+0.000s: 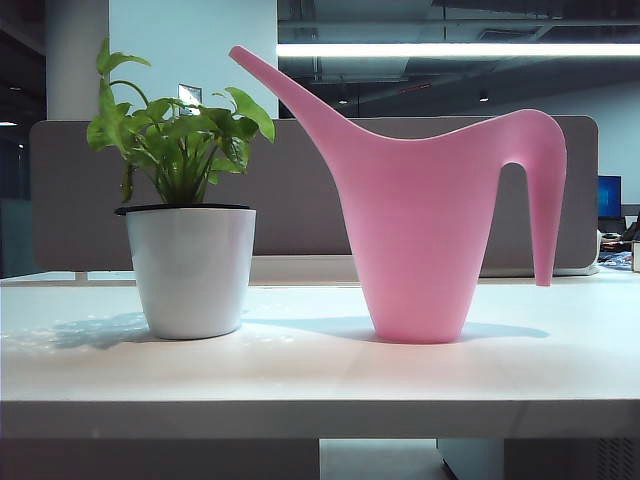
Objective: Pick up the watering can from the table, water the potted plant, and put the can back.
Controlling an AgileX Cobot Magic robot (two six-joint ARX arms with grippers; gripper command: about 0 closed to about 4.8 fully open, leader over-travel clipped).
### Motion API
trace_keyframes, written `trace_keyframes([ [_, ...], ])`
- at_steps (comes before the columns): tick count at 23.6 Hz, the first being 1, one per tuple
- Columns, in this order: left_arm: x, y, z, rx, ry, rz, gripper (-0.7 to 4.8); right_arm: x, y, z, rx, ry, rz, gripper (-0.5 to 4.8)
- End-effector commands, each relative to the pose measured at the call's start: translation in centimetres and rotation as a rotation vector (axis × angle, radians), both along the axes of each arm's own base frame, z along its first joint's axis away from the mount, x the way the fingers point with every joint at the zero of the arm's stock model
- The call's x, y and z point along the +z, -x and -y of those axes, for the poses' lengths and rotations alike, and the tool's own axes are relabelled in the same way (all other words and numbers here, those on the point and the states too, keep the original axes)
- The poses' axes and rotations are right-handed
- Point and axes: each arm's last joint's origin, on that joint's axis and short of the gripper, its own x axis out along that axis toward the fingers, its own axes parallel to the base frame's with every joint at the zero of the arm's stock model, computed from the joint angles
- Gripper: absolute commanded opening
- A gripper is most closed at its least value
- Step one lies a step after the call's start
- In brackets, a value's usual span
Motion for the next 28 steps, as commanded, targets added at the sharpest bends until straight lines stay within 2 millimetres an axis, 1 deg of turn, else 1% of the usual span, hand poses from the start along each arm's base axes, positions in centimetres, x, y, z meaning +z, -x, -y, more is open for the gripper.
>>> trace_keyframes([
  [1, 0.0, 0.0, 0.0, -0.004, -0.002, 0.002, 0.03, -0.1, 0.0, 0.0, 0.003, 0.0, 0.007, -0.01],
  [12, 0.0, 0.0, 0.0, -0.004, -0.002, 0.001, 0.03, -0.1, 0.0, 0.0, 0.003, 0.0, 0.007, -0.01],
  [14, 0.6, 0.1, 0.0, -0.004, -0.002, -0.032, 0.03, -0.1, 0.0, 0.0, 0.002, 0.0, 0.007, -0.01],
  [17, 2.8, 0.7, 0.0, -0.008, -0.002, -0.2, 0.03, -0.1, 0.0, 0.0, 0.003, 0.0, 0.007, -0.01],
  [18, 4.4, 1.0, 0.2, -0.023, -0.004, -0.292, 0.03, -0.1, 0.0, 0.0, 0.003, 0.0, 0.007, -0.01],
  [19, 5.5, 1.3, 0.3, -0.04, -0.007, -0.345, 0.03, -0.1, 0.0, 0.0, 0.003, 0.0, 0.007, -0.01],
  [20, 7.1, 0.9, 0.6, -0.081, -0.04, -0.311, 0.03, -0.1, 0.0, 0.0, 0.002, 0.0, 0.007, -0.01],
  [21, 8.2, 0.7, 0.9, -0.103, -0.044, -0.275, 0.03, -0.1, 0.0, 0.0, 0.002, 0.0, 0.007, -0.01],
  [22, 9.9, 0.6, 1.3, -0.144, -0.047, -0.244, 0.03, -0.1, 0.0, 0.0, 0.003, 0.0, 0.007, -0.01],
  [23, 11.1, 0.6, 1.5, -0.167, -0.048, -0.226, 0.03, -0.1, 0.0, 0.0, 0.002, 0.0, 0.007, -0.01],
  [26, 15.8, 0.6, 2.5, -0.267, -0.048, -0.137, 0.03, -0.1, 0.0, 0.0, 0.002, 0.0, 0.007, -0.01],
  [28, 18.1, 0.8, 3.0, -0.331, -0.045, -0.09, 0.03, -0.1, 0.0, 0.0, 0.003, 0.0, 0.007, -0.01],
])
